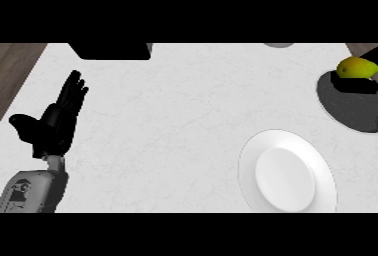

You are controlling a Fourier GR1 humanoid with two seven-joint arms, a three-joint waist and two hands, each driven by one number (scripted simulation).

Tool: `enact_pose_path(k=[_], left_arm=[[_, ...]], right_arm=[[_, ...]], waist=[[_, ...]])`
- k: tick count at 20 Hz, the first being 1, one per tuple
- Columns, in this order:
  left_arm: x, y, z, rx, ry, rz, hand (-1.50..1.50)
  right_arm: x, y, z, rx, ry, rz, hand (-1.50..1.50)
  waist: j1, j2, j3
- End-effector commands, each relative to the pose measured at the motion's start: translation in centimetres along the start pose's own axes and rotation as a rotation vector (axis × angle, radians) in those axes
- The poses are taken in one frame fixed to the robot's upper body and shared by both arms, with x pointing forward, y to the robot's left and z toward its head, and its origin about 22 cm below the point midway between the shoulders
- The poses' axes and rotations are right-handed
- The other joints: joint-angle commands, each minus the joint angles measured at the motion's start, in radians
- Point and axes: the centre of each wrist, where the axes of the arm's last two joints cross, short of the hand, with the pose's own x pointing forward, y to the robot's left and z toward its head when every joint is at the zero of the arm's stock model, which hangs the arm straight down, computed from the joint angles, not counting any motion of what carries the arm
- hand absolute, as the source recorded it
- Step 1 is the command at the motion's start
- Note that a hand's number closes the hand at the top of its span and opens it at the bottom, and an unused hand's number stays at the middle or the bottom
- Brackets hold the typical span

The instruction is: Pick the pear from the plate and place it in the pan

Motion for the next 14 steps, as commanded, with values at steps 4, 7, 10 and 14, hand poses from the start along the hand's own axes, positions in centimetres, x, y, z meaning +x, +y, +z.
enact_pose_path(k=[4,7,10,14], left_arm=[[1.1,-0.3,-1.8,-0.023,-0.01,0.011,0.0],[-0.3,-1.5,-0.5,-0.041,-0.017,0.017,0.0],[1.1,-1.5,-1.4,-0.054,-0.03,0.033,0.0],[0.2,-2.3,-0.8,-0.072,-0.039,0.019,0.0]], right_arm=[[-7.3,-2.6,-2.6,-0.11,0.044,0.182,1.5],[-9.1,-2.9,-2.7,-0.126,0.051,0.211,1.5],[-10.1,-3.0,-2.7,-0.116,0.089,0.169,1.5],[-11.8,-3.6,-2.3,-0.116,0.09,0.186,1.5]], waist=[[0.026,0.015,0.002],[0.038,0.016,0.003],[0.052,0.025,0.006],[0.066,0.034,0.008]])
